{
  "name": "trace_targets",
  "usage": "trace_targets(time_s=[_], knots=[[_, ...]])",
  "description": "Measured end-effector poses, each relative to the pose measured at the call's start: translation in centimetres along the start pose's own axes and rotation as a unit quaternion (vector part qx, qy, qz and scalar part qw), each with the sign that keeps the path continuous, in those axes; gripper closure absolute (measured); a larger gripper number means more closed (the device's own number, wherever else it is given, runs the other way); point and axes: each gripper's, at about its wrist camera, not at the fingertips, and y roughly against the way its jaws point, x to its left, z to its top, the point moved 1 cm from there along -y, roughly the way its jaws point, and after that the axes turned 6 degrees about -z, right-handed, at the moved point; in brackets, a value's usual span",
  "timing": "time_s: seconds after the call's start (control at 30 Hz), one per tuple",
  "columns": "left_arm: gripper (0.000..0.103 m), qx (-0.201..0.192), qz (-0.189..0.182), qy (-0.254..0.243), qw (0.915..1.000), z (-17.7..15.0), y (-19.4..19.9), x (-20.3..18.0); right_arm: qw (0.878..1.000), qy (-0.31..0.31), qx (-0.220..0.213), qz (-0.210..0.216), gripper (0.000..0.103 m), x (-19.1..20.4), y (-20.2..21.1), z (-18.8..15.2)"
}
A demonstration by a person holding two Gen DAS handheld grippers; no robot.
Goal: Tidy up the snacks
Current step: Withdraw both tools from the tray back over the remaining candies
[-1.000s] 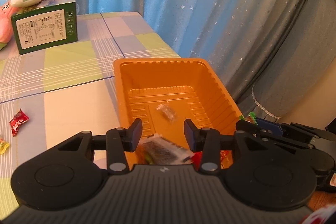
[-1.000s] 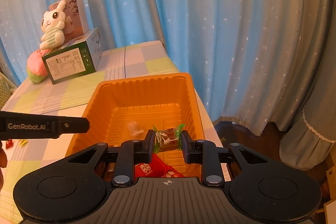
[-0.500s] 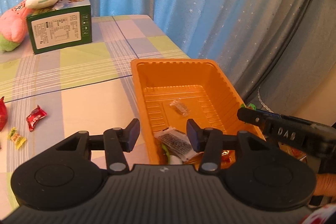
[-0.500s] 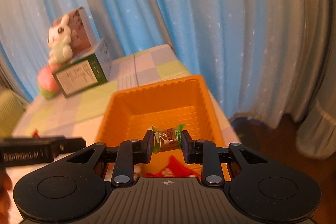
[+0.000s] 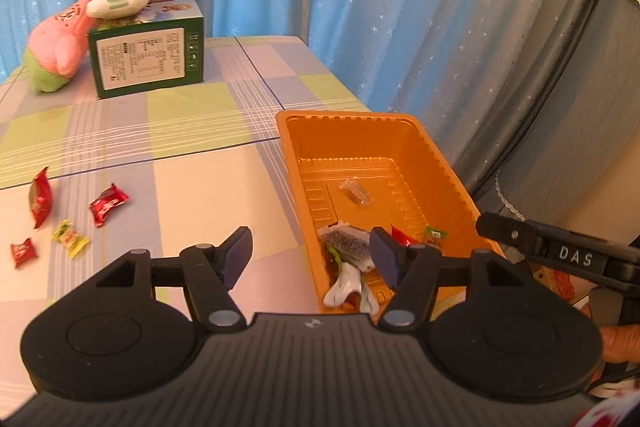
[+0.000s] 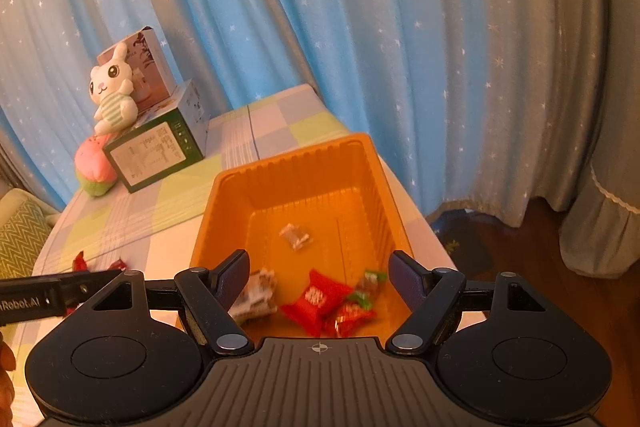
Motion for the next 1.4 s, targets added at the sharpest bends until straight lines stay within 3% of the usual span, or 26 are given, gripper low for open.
trace_targets(time_s=[0.57, 1.4], knots=[[0.030, -0.046, 0.036, 0.033, 0.9978, -3.2, 9.7, 1.3, 1.000, 0.022, -0.013, 0.015, 0.027, 4.1, 7.6, -2.4], [0.024, -0.066, 0.088, 0.071, 0.9914, -7.4, 16.5, 6.0, 0.996, 0.064, -0.017, 0.058, 0.027, 10.0, 9.8, -4.7]])
